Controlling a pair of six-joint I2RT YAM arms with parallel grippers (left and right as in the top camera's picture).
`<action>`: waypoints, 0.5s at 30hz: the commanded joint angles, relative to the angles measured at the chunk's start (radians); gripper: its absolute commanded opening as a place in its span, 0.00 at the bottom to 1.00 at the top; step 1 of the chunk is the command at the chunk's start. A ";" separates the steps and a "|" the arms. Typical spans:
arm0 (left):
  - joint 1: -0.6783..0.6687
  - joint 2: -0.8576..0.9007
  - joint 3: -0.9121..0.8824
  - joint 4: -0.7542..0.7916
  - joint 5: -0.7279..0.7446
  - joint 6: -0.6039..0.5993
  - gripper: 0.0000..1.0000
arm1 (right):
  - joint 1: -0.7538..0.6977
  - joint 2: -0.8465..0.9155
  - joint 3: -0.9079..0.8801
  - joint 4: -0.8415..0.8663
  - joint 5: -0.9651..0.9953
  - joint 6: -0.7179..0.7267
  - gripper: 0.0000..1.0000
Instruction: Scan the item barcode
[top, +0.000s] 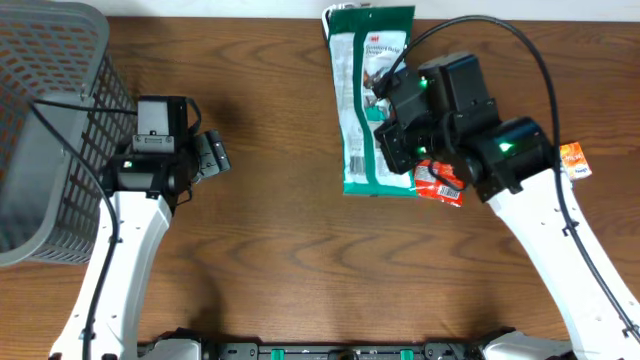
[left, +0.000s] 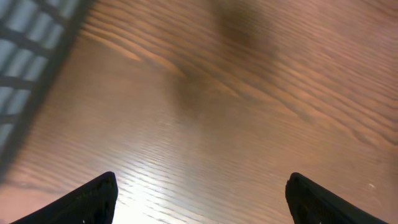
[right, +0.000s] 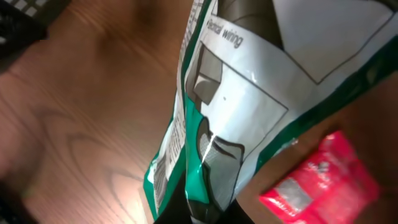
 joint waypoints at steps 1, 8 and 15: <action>0.026 0.021 0.018 0.008 0.159 0.000 0.90 | -0.001 0.031 0.171 -0.064 0.076 -0.087 0.01; 0.123 0.054 0.018 0.011 0.288 0.045 0.90 | 0.000 0.201 0.444 -0.176 0.179 -0.168 0.01; 0.154 0.068 0.015 0.007 0.289 0.045 0.90 | 0.036 0.337 0.503 -0.066 0.372 -0.373 0.01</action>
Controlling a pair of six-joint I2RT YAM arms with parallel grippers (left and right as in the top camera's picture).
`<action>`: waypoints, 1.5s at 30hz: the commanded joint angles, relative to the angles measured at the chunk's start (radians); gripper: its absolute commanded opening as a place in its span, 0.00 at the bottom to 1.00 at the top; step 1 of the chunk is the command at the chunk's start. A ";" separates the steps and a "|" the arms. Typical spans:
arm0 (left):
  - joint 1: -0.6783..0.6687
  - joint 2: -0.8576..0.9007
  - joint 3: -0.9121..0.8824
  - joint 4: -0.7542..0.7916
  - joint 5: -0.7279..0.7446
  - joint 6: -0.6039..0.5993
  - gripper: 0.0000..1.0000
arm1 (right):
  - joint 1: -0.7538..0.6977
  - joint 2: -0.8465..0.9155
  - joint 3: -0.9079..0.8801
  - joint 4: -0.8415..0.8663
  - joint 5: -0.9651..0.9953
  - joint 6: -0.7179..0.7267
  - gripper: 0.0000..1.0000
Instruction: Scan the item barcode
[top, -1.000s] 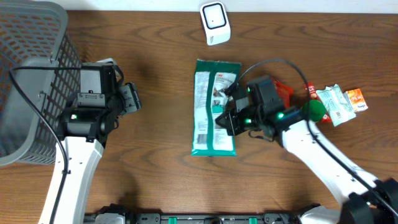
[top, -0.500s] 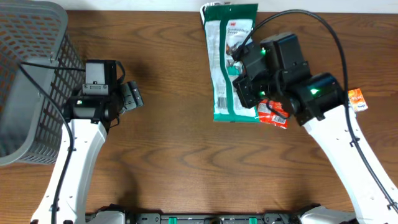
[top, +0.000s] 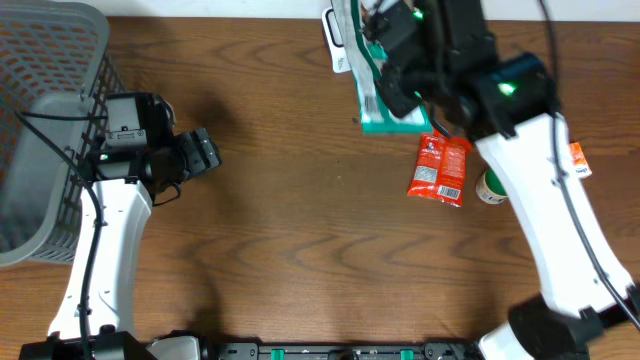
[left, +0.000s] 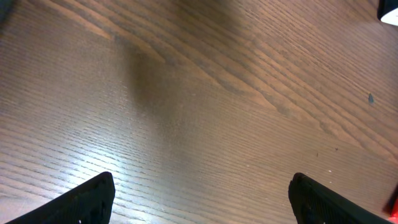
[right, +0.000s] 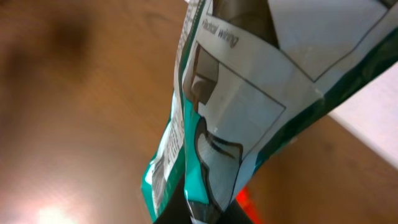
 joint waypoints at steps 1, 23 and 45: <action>0.004 0.007 0.015 -0.003 0.024 0.017 0.90 | 0.041 0.068 0.024 0.071 0.163 -0.174 0.01; 0.004 0.007 0.015 -0.003 0.024 0.017 0.90 | 0.124 0.513 0.024 0.930 0.547 -0.897 0.01; 0.004 0.007 0.015 -0.003 0.023 0.017 0.90 | 0.097 0.741 0.023 1.129 0.473 -0.927 0.01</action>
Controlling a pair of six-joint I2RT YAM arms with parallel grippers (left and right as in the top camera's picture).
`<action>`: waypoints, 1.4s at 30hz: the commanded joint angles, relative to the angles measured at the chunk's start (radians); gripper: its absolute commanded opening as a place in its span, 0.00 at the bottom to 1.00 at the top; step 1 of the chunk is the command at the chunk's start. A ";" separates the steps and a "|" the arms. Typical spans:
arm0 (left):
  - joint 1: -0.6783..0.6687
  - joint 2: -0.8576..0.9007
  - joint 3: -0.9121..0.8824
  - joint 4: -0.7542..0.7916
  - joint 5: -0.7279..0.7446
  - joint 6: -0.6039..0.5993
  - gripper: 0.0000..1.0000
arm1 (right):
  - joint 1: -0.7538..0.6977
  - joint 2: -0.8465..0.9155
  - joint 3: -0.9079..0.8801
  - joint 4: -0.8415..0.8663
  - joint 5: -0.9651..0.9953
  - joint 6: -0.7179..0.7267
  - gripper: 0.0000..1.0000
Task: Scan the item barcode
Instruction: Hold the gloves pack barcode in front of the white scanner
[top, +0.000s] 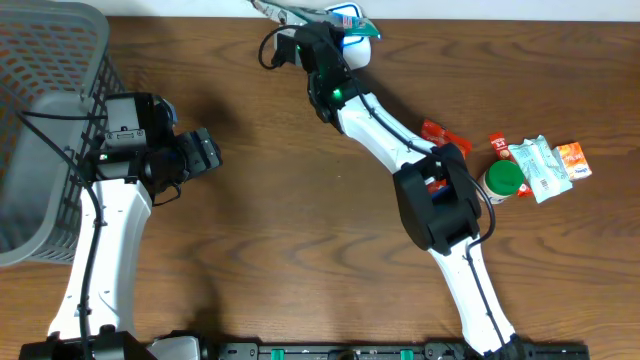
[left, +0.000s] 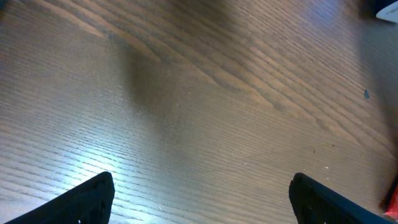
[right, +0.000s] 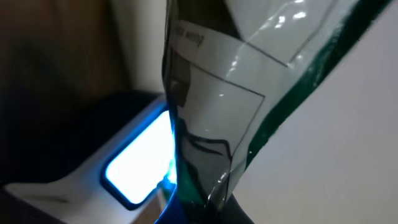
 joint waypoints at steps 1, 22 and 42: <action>0.003 0.007 0.015 -0.003 0.011 0.009 0.90 | -0.005 0.006 0.017 -0.029 -0.055 0.073 0.01; 0.003 0.007 0.015 -0.003 0.012 0.009 0.91 | -0.042 0.006 0.017 -0.152 -0.241 0.348 0.01; 0.003 0.007 0.015 -0.003 0.012 0.009 0.91 | -0.060 0.006 0.017 -0.194 -0.397 0.436 0.01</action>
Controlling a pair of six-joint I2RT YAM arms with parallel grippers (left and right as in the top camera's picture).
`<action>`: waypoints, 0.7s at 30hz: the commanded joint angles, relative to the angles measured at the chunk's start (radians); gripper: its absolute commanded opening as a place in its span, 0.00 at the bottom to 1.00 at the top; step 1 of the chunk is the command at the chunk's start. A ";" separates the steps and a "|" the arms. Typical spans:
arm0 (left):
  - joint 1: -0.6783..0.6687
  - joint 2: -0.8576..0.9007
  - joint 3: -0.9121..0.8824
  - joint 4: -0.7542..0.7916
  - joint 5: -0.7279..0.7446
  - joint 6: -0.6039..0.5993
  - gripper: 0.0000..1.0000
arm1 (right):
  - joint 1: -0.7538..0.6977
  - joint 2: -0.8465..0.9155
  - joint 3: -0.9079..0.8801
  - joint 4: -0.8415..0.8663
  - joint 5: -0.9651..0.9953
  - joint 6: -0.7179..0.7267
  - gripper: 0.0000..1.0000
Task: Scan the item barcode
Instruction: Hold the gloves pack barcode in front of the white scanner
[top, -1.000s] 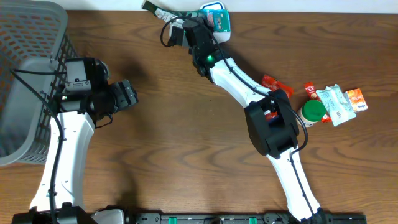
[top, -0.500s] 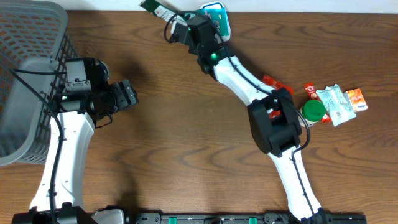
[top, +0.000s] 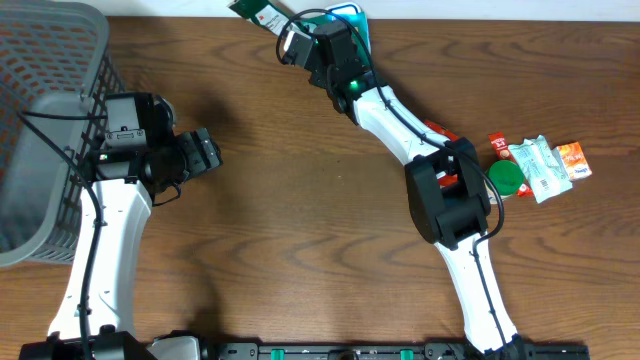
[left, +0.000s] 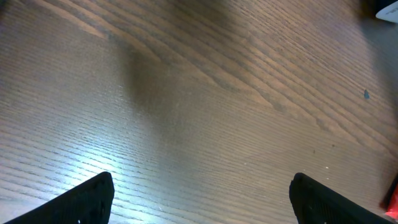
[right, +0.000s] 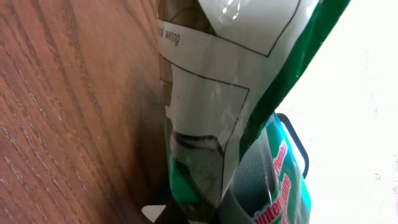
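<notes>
My right gripper (top: 303, 40) is stretched to the table's far edge and is shut on the green-and-white package (top: 256, 13), whose end sticks out to the left past the edge. In the right wrist view the package (right: 211, 93) fills the frame, pinched in my gripper (right: 199, 214) at the bottom. Behind it is a black-framed teal surface (right: 283, 180) with pink lettering. A teal-and-white object (top: 347, 14) at the far edge looks like the scanner. My left gripper (top: 205, 152) stands open over bare wood, empty (left: 199, 205).
A grey mesh basket (top: 40, 120) stands at the left edge. At the right lie a red packet (top: 438, 133) partly under my right arm, a green-lidded jar (top: 505, 177), a white-green packet (top: 540, 165) and an orange one (top: 573, 160).
The package's visible end has shifted left along the far edge and my right wrist has turned. Its view now shows wood and a teal surface instead of the lit blue window. The left arm is unmoved.
My right gripper was first shut on the package low over the table beside the red packet. It then held it raised nearer the far edge, then against a blue-lit white device there. Now it holds it turned at that same edge. The left arm shifted slightly early on, then stayed.
</notes>
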 joint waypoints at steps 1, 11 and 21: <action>0.003 0.007 0.015 -0.003 0.012 0.009 0.91 | 0.006 0.005 0.017 0.002 -0.028 0.023 0.01; 0.003 0.007 0.015 -0.003 0.012 0.009 0.91 | 0.003 0.005 0.017 0.002 -0.028 0.024 0.01; 0.003 0.007 0.015 -0.003 0.012 0.009 0.91 | -0.007 -0.067 0.017 0.075 -0.013 0.154 0.01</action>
